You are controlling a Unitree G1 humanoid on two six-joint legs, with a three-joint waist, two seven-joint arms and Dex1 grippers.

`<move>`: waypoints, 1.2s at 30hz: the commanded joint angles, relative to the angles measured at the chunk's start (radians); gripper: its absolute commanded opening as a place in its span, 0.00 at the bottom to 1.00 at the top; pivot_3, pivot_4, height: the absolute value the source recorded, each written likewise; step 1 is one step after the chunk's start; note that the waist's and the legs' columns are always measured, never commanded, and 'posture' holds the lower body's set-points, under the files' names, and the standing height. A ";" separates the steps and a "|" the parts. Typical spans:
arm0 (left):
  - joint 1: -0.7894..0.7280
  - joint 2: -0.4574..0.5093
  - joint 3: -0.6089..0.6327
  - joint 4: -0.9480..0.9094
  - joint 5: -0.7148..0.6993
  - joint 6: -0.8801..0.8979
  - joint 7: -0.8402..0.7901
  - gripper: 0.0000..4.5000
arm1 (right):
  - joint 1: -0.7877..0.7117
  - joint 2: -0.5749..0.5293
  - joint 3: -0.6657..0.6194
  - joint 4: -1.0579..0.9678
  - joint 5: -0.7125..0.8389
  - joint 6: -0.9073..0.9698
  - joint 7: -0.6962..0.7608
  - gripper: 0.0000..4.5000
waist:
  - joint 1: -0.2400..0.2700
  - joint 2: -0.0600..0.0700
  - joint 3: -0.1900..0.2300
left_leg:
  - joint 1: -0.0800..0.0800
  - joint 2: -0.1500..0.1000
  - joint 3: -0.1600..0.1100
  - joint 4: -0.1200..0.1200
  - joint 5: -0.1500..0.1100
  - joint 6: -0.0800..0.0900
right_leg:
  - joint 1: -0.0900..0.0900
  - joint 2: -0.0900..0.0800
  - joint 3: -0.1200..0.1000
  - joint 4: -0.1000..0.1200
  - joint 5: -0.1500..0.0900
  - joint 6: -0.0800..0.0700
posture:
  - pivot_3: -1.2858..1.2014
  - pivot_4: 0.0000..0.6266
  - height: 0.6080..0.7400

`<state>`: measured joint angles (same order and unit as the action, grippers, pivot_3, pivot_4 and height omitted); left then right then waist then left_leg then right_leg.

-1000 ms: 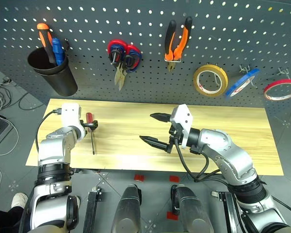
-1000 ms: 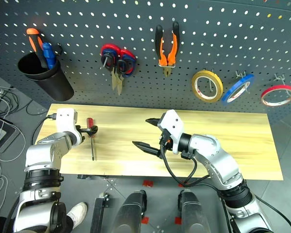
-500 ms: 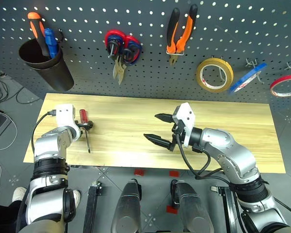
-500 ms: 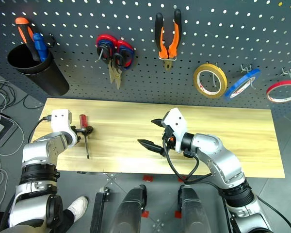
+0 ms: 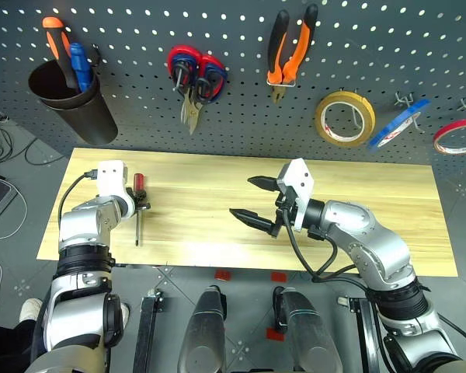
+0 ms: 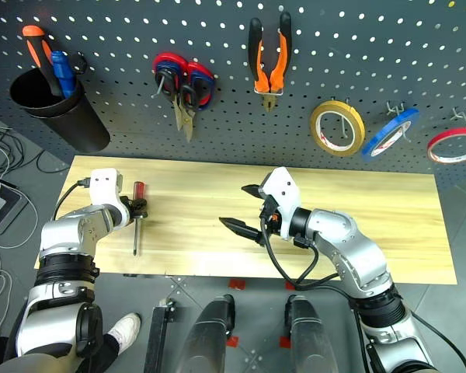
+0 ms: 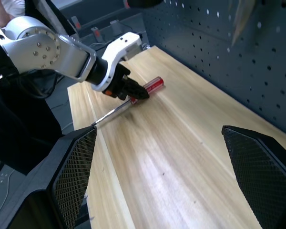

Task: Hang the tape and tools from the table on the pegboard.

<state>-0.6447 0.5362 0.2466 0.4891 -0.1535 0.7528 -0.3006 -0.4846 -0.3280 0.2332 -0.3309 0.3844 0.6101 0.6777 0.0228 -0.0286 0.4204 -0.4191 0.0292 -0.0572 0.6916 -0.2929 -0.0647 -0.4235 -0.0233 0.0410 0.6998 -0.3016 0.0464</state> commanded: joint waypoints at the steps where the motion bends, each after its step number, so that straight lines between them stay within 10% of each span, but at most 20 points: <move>1: 0.085 0.031 -0.114 -0.131 0.070 -0.083 -0.047 0.21 | 0.002 0.005 -0.020 -0.015 0.023 -0.031 0.022 1.00 | -0.001 0.000 0.000 | 0.000 0.000 0.000 0.000 0.000 0.000 | 0.000 0.000 0.000 0.000 0.000 0.000 | 0.56 0.66 1.00; 19: 0.544 -0.018 -0.233 -0.955 0.315 -0.331 0.096 0.21 | 0.095 -0.008 -0.166 -0.137 0.131 -0.029 -0.025 1.00 | 0.005 -0.004 -0.078 | -0.008 -0.002 -0.002 -0.001 0.002 -0.004 | -0.004 -0.012 -0.006 -0.004 0.000 0.000 | 0.58 0.35 1.00; 27: 0.409 -0.111 -0.179 -1.036 0.361 -0.393 0.209 0.21 | 0.072 0.057 -0.199 -0.167 0.167 -0.053 -0.083 1.00 | 0.030 -0.006 -0.136 | -0.008 -0.003 0.001 -0.001 0.002 -0.004 | -0.002 -0.007 -0.007 -0.005 0.000 0.000 | 0.58 0.29 1.00; 36: -0.011 -0.093 -0.114 -0.661 0.325 -0.546 0.253 0.21 | -0.033 0.128 -0.180 -0.132 0.154 -0.065 -0.143 1.00 | 0.042 -0.008 -0.158 | -0.007 -0.002 0.001 0.002 0.002 -0.004 | -0.001 -0.003 -0.006 -0.003 0.000 0.000 | 0.58 0.27 1.00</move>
<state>-0.6250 0.4361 0.1172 -0.1961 0.1786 0.2576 -0.0623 -0.5106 -0.2063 0.0558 -0.4487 0.5325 0.5702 0.5451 0.0649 -0.0364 0.2625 -0.4266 0.0267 -0.0559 0.6931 -0.2907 -0.0687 -0.4248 -0.0264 0.0349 0.6968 -0.3014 0.0467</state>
